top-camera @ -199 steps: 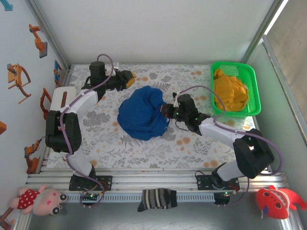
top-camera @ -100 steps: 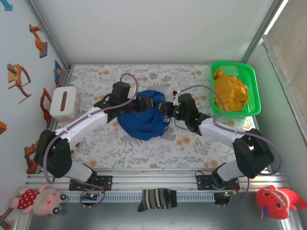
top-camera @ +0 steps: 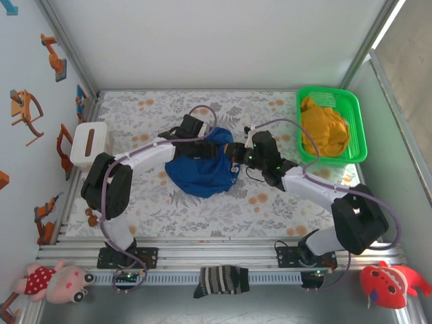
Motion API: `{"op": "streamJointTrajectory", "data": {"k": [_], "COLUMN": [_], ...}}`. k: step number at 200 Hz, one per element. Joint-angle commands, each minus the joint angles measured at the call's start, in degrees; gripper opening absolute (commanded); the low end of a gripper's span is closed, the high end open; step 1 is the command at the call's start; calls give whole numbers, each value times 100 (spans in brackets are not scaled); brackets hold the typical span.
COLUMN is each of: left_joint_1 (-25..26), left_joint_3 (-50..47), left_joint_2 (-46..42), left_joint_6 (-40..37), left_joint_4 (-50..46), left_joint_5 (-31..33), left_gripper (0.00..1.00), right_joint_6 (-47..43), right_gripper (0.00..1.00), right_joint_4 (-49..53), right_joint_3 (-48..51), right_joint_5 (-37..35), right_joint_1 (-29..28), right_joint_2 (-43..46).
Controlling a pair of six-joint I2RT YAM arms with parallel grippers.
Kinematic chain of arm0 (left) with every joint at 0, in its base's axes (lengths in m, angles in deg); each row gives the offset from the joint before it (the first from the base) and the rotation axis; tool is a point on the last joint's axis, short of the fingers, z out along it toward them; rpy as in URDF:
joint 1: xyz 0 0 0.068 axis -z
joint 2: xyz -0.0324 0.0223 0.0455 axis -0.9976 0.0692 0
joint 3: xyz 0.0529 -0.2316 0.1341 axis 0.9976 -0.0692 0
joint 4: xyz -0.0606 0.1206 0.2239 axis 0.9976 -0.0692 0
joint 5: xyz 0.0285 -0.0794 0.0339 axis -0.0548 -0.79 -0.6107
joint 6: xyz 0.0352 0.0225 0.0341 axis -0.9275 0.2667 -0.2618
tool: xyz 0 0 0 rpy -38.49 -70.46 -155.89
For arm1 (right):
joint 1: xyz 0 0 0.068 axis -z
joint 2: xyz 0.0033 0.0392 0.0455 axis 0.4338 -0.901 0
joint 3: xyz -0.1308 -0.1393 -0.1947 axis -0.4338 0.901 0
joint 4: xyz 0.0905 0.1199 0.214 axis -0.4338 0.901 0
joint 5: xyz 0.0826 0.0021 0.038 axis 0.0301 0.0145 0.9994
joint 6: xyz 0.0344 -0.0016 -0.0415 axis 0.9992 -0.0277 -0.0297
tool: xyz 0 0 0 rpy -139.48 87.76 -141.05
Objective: Fold the inside-out t-shirt
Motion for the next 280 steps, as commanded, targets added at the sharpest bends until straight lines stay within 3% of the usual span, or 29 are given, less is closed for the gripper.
{"op": "streamJointTrajectory", "data": {"k": [1,18,43,70,114,130,141,148,169,214,280], "left_joint_1": [-176,-395,-614,-661,-803,-875,-908,-926,-929,-929,-935], "left_joint_3": [331,457,595,673,-17,-288,-398,-428,-450,-406,-394], "left_joint_2": [145,-68,-566,-847,-1041,-1102,-1130,-1137,-1151,-1135,-1193], "left_joint_6": [-249,-316,-355,-228,326,453,485,486,483,493,618], "left_joint_4": [-280,-207,162,503,1633,1918,1975,1971,1947,1908,1938], "left_joint_5": [-38,-387,-1410,-2530,-3680,-3828,-3855,-3893,-3965,-3988,-3969], "left_gripper": [19,0,0,0,0,0,0,0,0,0,0], "right_joint_6": [-111,-343,-447,-86,124,-211,-411,-525,-853,-1293,-1438], "right_gripper": [0,0,0,0,0,0,25,35,46,46,43], "right_joint_4": [310,926,1632,1693,1173,1084,1055,1087,1455,2009,1722], "right_joint_3": [-249,-270,-45,495,770,612,530,498,423,-170,-1149], "right_joint_5": [-177,-529,-1362,-2013,-2060,-1573,-1242,-1119,-1007,-860,-694], "right_joint_1": [24,33,80,181,217,218,218,218,200,-64,-324], "right_joint_2": [551,884,1227,1114,226,18,69,176,635,984,-391]}}
